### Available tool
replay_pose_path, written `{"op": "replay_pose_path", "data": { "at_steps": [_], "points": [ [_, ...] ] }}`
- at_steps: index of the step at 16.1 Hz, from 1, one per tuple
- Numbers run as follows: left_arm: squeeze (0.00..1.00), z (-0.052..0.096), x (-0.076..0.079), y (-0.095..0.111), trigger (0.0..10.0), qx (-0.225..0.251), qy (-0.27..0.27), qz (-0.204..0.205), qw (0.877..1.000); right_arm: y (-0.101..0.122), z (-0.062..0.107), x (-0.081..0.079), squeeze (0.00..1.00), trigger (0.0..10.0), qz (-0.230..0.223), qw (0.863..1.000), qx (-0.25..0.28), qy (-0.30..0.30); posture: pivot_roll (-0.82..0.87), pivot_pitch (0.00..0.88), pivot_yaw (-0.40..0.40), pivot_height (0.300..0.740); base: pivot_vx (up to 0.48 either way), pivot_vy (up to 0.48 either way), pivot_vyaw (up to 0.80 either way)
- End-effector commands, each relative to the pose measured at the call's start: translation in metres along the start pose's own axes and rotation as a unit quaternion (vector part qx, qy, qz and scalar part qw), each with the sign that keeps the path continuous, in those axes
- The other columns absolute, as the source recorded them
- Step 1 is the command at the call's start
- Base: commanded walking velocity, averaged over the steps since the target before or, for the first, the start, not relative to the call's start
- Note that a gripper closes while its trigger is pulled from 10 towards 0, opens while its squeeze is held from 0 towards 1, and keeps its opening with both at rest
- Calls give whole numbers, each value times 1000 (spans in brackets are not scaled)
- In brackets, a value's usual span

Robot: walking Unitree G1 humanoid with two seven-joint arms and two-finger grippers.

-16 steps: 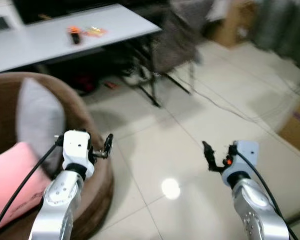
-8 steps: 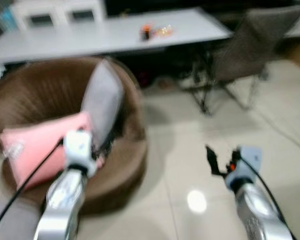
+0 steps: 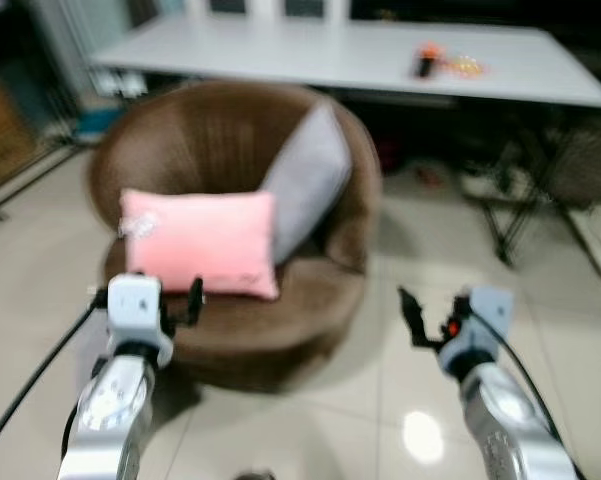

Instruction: Move the pillow to the sofa from floor

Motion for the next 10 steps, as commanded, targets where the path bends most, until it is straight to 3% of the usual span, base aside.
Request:
{"op": "replay_pose_path", "data": {
  "at_steps": [1,5,6,9,10],
  "points": [
    [282,-2,1,3,10000,4,-2,-6,1000,2,-2,3,1000,10000,-3,1000,3,-5,-83,3,32,740,0,0,800],
    [290,-6,5,9,10000,14,-21,-15,1000,3,-3,0,1000,10000,-13,1000,11,-12,-79,0,49,740,0,0,800],
    [290,-7,5,10,10000,14,-22,-16,1000,6,-4,1,1000,10000,-22,999,22,-23,-79,0,52,740,0,0,0],
    [294,-8,6,11,10000,15,-27,-16,999,12,-7,0,1000,10000,6,999,33,-23,-78,0,54,740,0,190,0],
    [298,-9,6,12,10000,16,-27,-16,999,18,-7,-2,0,10000,11,998,53,-20,-78,0,56,740,0,292,0]
  ]
}}
Point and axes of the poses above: a point about 5 cm out from each wrist's last joint towards the gripper, its own z axis pointing back from the gripper into the wrist, its own y axis along the axis of the wrist's last joint, x = y × z, the point moved 3 cm from there along -z, pointing out of the wrist towards the gripper, and after that the axes turned 5 degrees about z, right-handed, at the moved point
